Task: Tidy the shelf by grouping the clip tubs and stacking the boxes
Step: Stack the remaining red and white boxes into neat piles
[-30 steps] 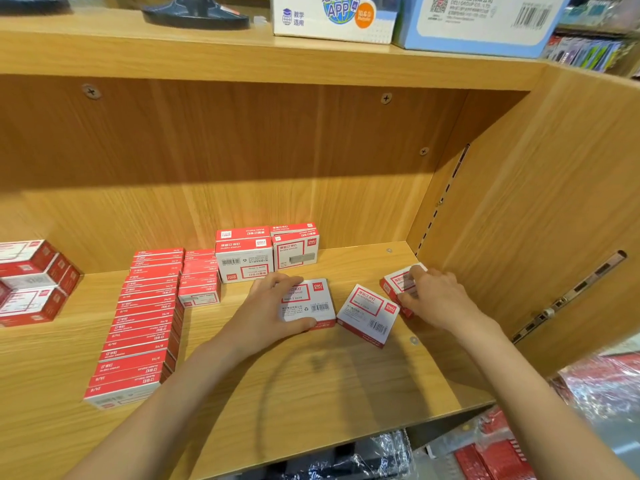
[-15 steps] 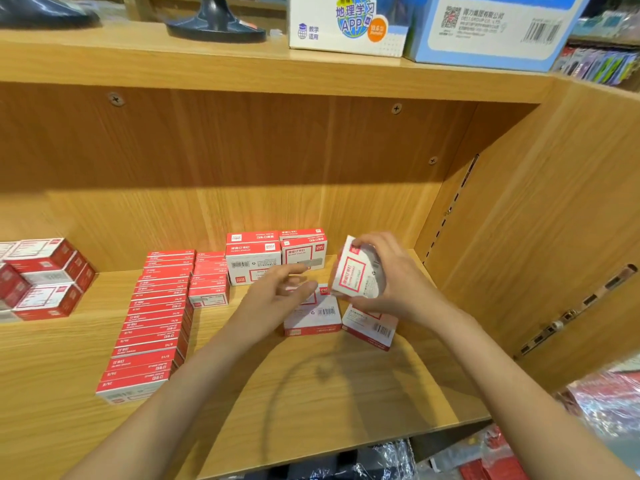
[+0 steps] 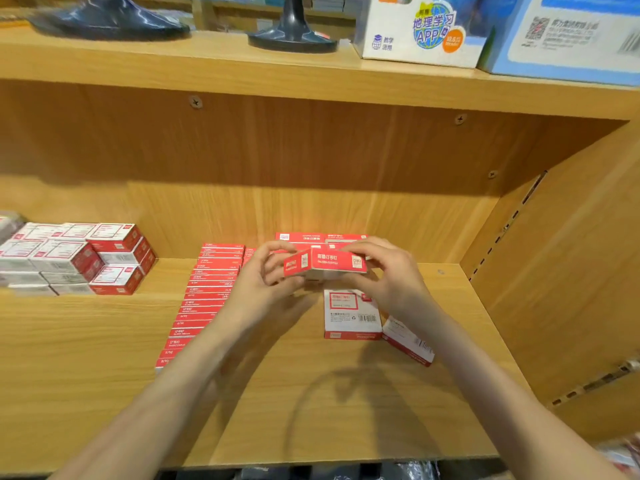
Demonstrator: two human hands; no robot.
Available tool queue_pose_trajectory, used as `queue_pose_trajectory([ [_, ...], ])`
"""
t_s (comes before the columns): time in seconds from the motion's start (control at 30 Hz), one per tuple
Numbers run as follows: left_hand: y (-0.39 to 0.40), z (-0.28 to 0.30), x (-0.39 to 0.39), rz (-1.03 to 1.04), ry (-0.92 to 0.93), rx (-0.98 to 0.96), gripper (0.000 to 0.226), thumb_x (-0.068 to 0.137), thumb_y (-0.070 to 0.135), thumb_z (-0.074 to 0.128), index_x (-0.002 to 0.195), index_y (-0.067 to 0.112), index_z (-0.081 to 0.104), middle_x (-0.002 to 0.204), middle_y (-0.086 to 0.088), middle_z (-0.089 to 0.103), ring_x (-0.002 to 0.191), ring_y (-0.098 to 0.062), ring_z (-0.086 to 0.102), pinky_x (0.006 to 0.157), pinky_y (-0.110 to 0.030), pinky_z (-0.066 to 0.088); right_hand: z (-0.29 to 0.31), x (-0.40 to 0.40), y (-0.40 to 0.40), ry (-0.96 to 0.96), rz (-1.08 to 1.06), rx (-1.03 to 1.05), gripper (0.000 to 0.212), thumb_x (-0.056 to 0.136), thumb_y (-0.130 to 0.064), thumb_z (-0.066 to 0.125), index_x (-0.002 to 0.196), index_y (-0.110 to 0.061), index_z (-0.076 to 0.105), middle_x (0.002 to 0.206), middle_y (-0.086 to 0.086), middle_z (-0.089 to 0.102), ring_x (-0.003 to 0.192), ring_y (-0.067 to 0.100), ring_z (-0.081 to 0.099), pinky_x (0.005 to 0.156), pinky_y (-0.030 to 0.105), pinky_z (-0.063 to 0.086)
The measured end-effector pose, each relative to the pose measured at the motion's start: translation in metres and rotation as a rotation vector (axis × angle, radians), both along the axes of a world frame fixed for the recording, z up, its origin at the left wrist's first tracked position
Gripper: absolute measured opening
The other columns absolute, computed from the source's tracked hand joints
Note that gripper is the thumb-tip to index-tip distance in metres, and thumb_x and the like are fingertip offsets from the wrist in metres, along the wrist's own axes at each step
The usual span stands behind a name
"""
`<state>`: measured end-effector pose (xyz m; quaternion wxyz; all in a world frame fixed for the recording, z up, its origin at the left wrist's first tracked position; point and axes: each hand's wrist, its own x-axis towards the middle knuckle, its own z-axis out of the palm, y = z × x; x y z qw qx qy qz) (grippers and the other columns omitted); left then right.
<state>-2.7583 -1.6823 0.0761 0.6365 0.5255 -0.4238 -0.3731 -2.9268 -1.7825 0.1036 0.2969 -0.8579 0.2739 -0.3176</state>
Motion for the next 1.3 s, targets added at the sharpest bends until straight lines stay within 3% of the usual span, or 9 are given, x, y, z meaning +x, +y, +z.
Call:
queue_pose_trajectory([
  [0.1,0.009,0.0,0.02,0.099,-0.201,-0.01,0.038,0.077,-0.013,0.062,0.096,0.019,0.054,0.099,0.002,0.063,0.087,-0.004,0.063,0.075,-0.013,0.048,-0.001,0.01,-0.003,0.041,-0.01,-0.088,0.038,0.075,-0.015,0.075,0.111,-0.008,0.065,0.104,-0.01,0.056,0.099,0.007,0.049,0.086,0.01,0.039],
  [0.2,0.016,-0.006,0.037,0.223,-0.559,0.024,0.036,0.076,-0.006,0.067,0.087,0.027,0.057,0.091,0.015,0.063,0.084,0.004,0.058,0.075,-0.009,0.042,-0.009,0.021,-0.002,0.088,0.029,-0.064,0.04,0.077,-0.013,0.073,0.116,-0.007,0.063,0.111,0.0,0.06,0.1,0.007,0.049,0.084,0.004,0.034],
  [0.33,0.016,-0.016,0.052,0.31,-0.824,0.226,0.034,0.073,0.0,0.07,0.104,0.01,0.061,0.108,-0.01,0.06,0.104,-0.024,0.053,0.088,-0.027,0.036,-0.023,0.042,-0.001,0.131,0.037,-0.075,0.039,0.081,-0.017,0.07,0.117,-0.007,0.061,0.107,0.0,0.058,0.103,0.019,0.051,0.084,0.018,0.036],
  [0.5,0.015,-0.021,0.052,0.172,-1.061,0.373,0.033,0.081,0.017,0.065,0.113,0.016,0.058,0.112,-0.001,0.057,0.111,-0.021,0.043,0.089,-0.026,0.029,-0.035,0.049,-0.007,0.173,-0.057,-0.094,0.039,0.084,-0.016,0.065,0.121,-0.012,0.054,0.107,-0.008,0.039,0.088,0.007,0.038,0.086,0.025,0.044],
  [0.77,0.017,-0.02,0.052,0.143,-1.165,0.374,0.035,0.083,0.021,0.063,0.117,0.017,0.056,0.123,0.002,0.052,0.114,-0.018,0.037,0.091,-0.025,0.026,-0.025,0.042,-0.014,0.203,-0.046,-0.122,0.033,0.08,-0.013,0.069,0.112,-0.011,0.06,0.108,-0.008,0.038,0.083,0.003,0.039,0.081,0.014,0.032],
  [0.93,0.019,-0.023,0.051,0.169,-1.186,0.337,0.034,0.082,0.017,0.063,0.115,0.015,0.057,0.122,0.0,0.054,0.115,-0.021,0.039,0.096,-0.03,0.029,-0.026,0.046,-0.013,0.275,0.005,-0.169,0.034,0.081,-0.012,0.068,0.113,-0.009,0.061,0.105,-0.004,0.044,0.097,0.01,0.036,0.088,0.027,0.039],
  [1.1,0.018,-0.022,0.053,0.144,-1.2,0.343,0.035,0.084,0.02,0.061,0.118,0.016,0.056,0.123,0.002,0.053,0.115,-0.02,0.038,0.094,-0.029,0.029,-0.027,0.047,-0.01,0.27,-0.003,-0.104,0.031,0.083,-0.012,0.065,0.113,-0.016,0.057,0.103,-0.01,0.038,0.085,0.009,0.041,0.077,0.012,0.035],
  [1.2,0.015,-0.021,0.053,0.196,-1.138,0.309,0.038,0.083,0.02,0.062,0.12,0.014,0.055,0.121,-0.002,0.055,0.112,-0.022,0.043,0.093,-0.029,0.031,-0.026,0.043,-0.011,0.18,-0.071,-0.01,0.032,0.08,-0.008,0.068,0.103,-0.02,0.05,0.103,-0.007,0.037,0.083,0.012,0.054,0.079,0.017,0.047],
  [1.3,0.004,-0.018,0.05,0.161,-0.985,0.292,0.058,0.081,0.02,0.067,0.133,0.009,0.043,0.132,-0.008,0.048,0.122,-0.024,0.043,0.101,-0.031,0.032,-0.027,0.044,-0.009,0.128,-0.119,0.027,0.035,0.078,-0.006,0.07,0.1,-0.022,0.047,0.101,-0.004,0.037,0.08,0.008,0.052,0.074,0.011,0.047],
])
